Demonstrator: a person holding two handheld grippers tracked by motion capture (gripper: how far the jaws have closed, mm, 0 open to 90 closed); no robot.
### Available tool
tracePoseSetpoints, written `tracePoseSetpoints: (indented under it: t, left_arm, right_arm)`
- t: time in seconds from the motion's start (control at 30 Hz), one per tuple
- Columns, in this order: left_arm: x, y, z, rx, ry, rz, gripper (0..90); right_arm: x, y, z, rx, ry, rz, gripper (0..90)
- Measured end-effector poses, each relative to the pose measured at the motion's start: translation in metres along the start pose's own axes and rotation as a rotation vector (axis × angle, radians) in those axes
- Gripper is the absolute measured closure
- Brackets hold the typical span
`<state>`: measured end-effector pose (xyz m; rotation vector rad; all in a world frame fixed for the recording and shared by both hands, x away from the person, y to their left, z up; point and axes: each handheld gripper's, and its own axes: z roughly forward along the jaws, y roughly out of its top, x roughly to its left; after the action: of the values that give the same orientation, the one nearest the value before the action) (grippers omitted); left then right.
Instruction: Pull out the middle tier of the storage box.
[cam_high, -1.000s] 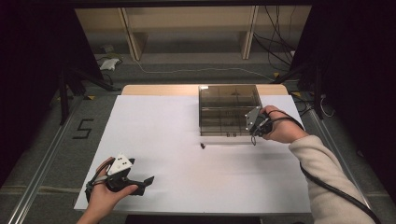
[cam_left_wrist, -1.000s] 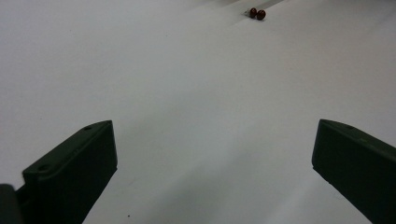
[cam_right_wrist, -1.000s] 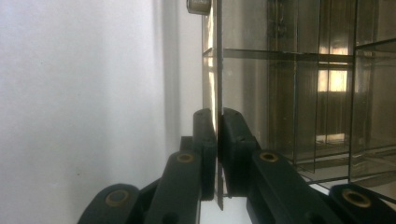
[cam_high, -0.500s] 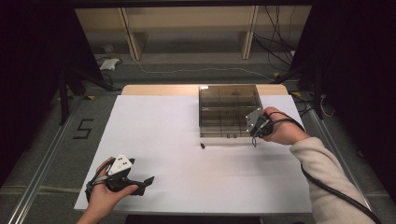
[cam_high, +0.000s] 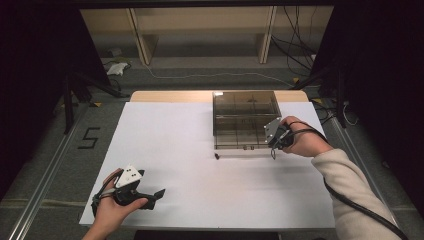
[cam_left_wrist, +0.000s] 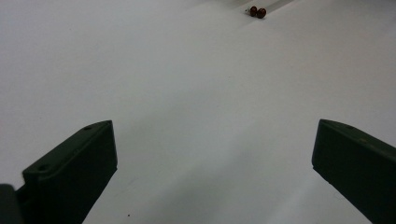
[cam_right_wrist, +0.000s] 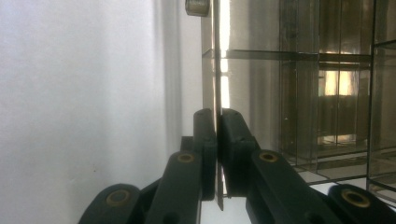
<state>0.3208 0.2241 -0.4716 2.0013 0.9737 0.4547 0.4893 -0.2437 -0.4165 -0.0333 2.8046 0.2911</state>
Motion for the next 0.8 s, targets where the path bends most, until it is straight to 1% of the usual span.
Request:
tracePoseSetpoints:
  t: [0.13,0.2,0.33,0.47,0.53,0.6,0.67,0.73,0.8]
  left_arm:
    - [0.0001,0.0,-0.0001,-0.001,0.001,0.001,0.0]
    - [0.0,0.0,-0.0001,-0.001,0.0,0.001,0.0]
    - [0.0001,0.0,-0.0001,0.0,0.001,0.001,0.0]
    - [-0.0001,0.0001,-0.0001,-0.002,0.0,0.0,0.0]
    - [-0.0001,0.0001,0.0,-0.001,0.0,0.001,0.0]
    - [-0.0002,0.0001,-0.0001,-0.001,0.0,0.0,0.0]
    - [-0.0001,0.0001,-0.0001,-0.002,0.001,0.001,0.0]
    - [0.0001,0.0001,-0.0002,-0.005,0.001,0.002,0.0]
    - [0.0001,0.0001,-0.0001,-0.005,0.001,0.003,0.0]
  right_arm:
    - [0.0001,-0.0002,0.0,-0.002,-0.001,0.005,86.0]
    - [0.0,-0.0004,-0.0003,-0.002,-0.003,0.019,85.9]
    - [-0.0003,-0.002,0.0001,-0.019,0.0,0.031,85.6]
    - [-0.0001,-0.0027,0.0001,-0.03,-0.001,0.057,84.5]
    - [0.0002,-0.003,-0.0006,-0.04,-0.006,0.083,81.5]
    - [0.0009,-0.0027,-0.0017,-0.059,-0.004,0.126,76.6]
    - [0.0017,-0.0029,-0.0016,-0.078,-0.007,0.158,70.8]
    - [0.0031,-0.003,-0.0009,-0.097,-0.012,0.209,65.8]
    - [0.005,-0.0035,0.0003,-0.117,-0.016,0.241,61.2]
